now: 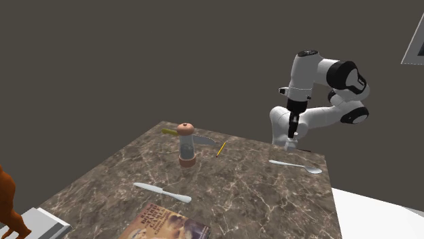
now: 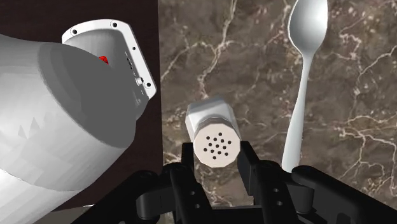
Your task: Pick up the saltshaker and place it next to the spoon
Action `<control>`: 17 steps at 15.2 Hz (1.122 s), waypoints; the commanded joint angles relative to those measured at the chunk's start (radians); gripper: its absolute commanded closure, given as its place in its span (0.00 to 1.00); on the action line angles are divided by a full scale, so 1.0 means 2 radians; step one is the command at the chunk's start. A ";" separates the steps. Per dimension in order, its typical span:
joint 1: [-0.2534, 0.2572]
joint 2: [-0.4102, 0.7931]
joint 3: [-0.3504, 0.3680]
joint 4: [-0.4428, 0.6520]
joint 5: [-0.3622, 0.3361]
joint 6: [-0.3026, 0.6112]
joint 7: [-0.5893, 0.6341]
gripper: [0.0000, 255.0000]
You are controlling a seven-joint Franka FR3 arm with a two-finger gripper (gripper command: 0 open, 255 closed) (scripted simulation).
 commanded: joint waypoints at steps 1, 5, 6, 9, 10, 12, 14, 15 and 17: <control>0.004 -0.010 0.003 -0.012 0.003 0.001 0.000 1.00; 0.004 -0.010 0.003 -0.012 0.003 0.001 0.000 1.00; 0.004 -0.010 0.003 -0.012 0.003 0.001 0.000 1.00; 0.004 -0.010 0.003 -0.011 0.003 0.001 0.000 0.00; 0.004 -0.010 0.003 -0.011 0.003 0.001 0.000 0.00; 0.004 -0.010 0.003 -0.011 0.003 0.001 0.000 0.00; -0.001 0.003 -0.006 0.008 -0.005 -0.005 0.000 0.00; -0.006 0.016 -0.013 0.027 -0.013 -0.011 0.000 0.00; -0.013 0.039 -0.026 0.062 -0.025 -0.023 0.000 0.00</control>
